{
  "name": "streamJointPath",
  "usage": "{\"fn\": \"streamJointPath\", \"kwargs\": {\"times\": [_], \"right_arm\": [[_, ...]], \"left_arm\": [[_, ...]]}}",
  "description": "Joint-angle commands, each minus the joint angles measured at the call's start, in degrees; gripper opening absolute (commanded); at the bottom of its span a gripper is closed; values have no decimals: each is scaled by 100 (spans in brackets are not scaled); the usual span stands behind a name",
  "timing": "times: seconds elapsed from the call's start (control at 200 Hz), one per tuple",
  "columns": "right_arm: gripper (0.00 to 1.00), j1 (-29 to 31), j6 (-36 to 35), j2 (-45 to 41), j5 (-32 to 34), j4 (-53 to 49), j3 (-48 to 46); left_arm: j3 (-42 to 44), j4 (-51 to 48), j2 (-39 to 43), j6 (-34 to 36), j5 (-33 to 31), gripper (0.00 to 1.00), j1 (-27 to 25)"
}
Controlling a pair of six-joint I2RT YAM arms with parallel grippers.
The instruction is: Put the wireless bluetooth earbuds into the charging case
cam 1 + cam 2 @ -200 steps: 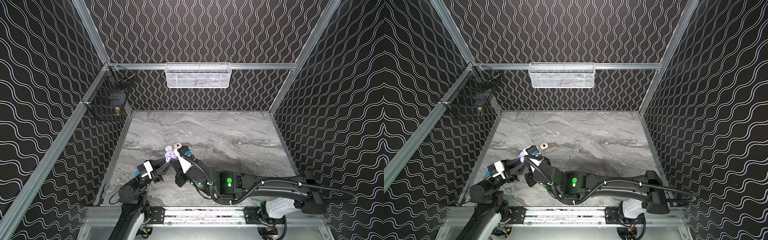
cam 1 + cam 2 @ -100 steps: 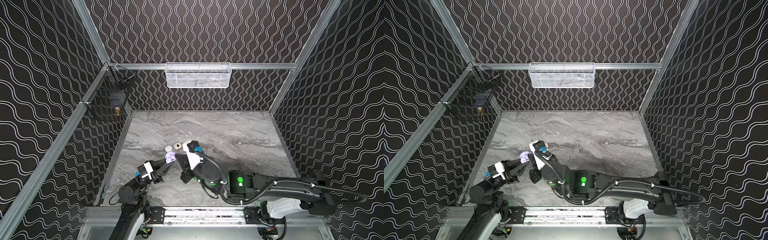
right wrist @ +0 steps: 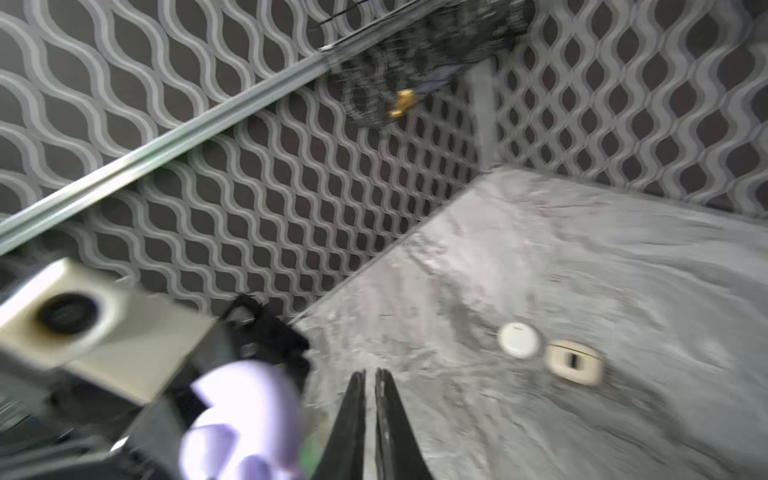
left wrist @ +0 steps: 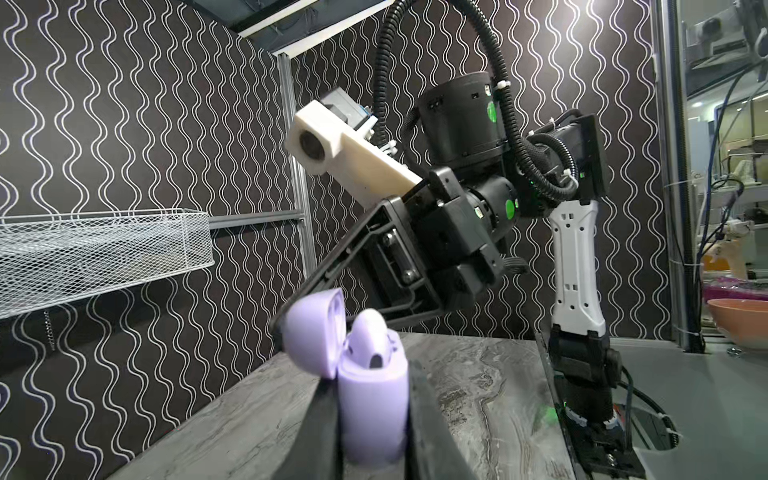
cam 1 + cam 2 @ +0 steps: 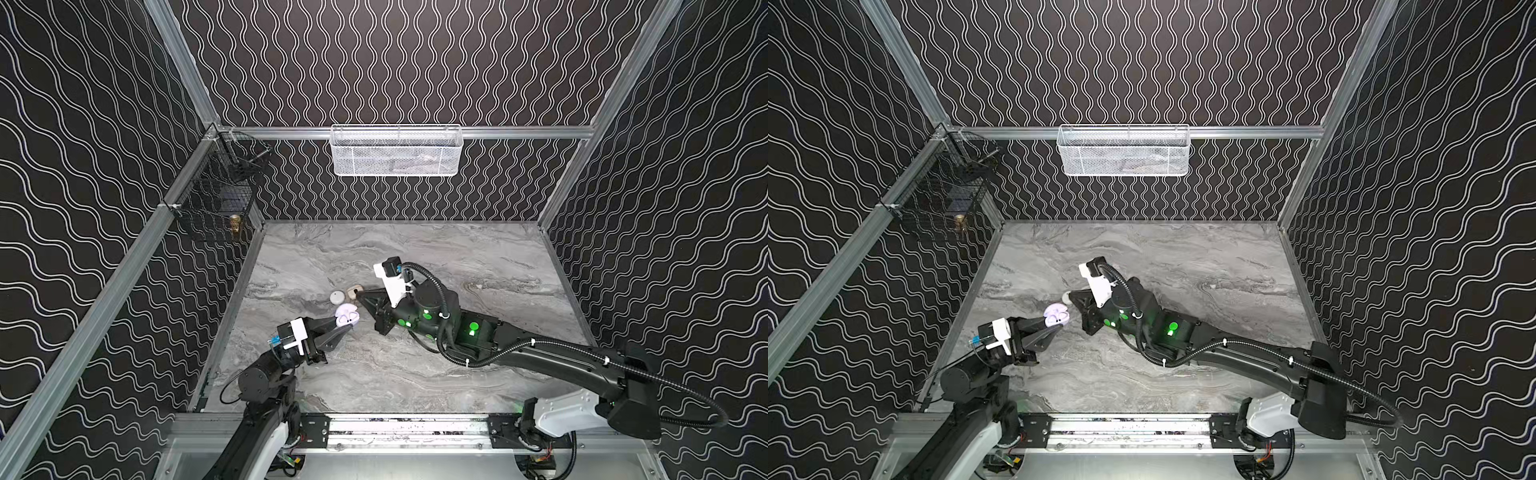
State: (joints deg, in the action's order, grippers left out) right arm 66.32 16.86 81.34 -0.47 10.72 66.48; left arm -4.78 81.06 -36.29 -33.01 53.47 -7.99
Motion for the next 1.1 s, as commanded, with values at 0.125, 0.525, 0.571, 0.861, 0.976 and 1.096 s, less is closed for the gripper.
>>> {"fn": "streamJointPath", "kwargs": {"times": [0.125,0.525,0.571,0.861,0.976,1.096], "right_arm": [[11,27,-82,-66,-1553,1056,-59],[16,178,-199,-1366,-497,1293,-1072],[27,179,-37,-1593,463,911,-1115],[84,-1284,1618,-2999,5887,-1816,-1975],[99,-2953,1210,-3236,6056,-1154,-2963],[99,-4922,995,-2941,4738,-737,-3547]], "left_arm": [[20,752,-329,-333,109,0,1],[5,-748,-455,82,-189,0,-1],[-6,-1181,-591,194,-406,0,-17],[-802,-3626,-2651,851,-3587,0,-2342],[-1023,-2923,-3932,498,-3989,0,-2689],[-1242,-2297,-5351,264,-4249,0,-2744]]}}
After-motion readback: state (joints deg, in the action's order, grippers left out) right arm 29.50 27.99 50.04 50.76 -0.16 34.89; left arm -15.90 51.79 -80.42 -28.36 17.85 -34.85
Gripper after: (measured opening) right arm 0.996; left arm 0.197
